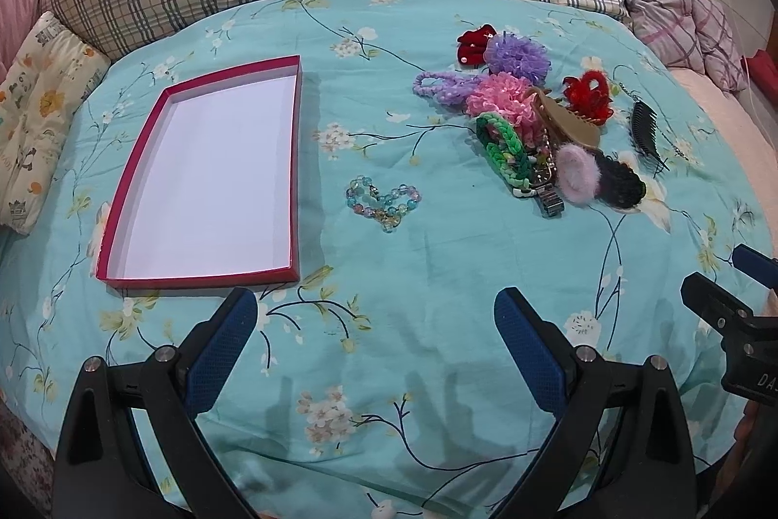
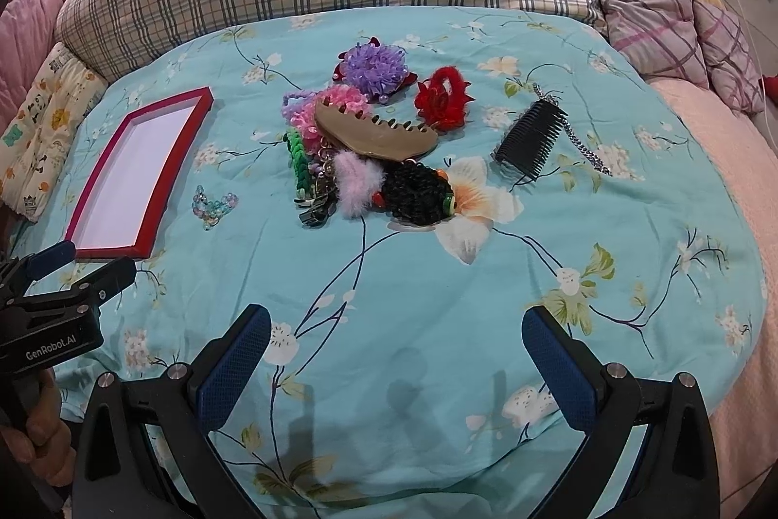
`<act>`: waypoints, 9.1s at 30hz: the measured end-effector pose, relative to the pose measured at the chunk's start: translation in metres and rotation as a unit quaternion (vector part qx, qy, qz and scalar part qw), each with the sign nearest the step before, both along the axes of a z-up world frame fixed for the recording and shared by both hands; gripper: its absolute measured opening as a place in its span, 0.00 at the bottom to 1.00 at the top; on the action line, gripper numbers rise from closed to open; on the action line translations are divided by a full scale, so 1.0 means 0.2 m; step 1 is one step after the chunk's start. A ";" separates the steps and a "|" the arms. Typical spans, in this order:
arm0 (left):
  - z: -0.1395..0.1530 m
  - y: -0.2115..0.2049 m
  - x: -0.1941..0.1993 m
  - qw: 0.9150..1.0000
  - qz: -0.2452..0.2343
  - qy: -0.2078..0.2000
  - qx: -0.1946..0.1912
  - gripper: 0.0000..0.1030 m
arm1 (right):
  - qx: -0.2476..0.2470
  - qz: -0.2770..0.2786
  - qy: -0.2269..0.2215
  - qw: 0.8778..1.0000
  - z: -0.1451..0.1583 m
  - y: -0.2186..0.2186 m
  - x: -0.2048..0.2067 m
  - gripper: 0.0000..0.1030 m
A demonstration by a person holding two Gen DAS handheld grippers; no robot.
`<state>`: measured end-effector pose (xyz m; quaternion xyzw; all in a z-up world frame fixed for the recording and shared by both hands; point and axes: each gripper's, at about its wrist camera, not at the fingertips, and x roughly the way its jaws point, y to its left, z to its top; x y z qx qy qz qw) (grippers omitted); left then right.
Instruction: Organize jewelry
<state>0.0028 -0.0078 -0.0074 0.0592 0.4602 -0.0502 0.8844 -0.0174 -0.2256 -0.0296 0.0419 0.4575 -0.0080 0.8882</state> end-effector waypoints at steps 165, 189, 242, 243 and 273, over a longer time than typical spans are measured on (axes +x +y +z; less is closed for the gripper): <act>-0.31 1.13 0.55 0.984 0.136 0.044 -0.107 0.06 | 0.129 0.270 0.095 0.949 -0.34 1.30 0.85 0.58; -0.13 0.95 0.50 0.989 0.115 0.018 -0.096 0.55 | 0.132 0.169 0.024 0.976 -0.10 0.71 0.68 0.59; -0.38 -0.40 0.74 0.967 -0.107 0.122 -0.198 0.13 | 0.150 -0.039 -0.013 0.988 -0.27 -0.52 1.03 0.21; -0.38 -0.38 0.74 0.968 -0.106 0.122 -0.195 0.12 | 0.146 -0.038 -0.016 0.988 -0.26 -0.51 1.03 0.17; -0.11 0.29 0.63 0.982 -0.015 0.024 -0.187 0.07 | 0.186 0.089 -0.057 0.977 0.09 0.10 0.84 0.13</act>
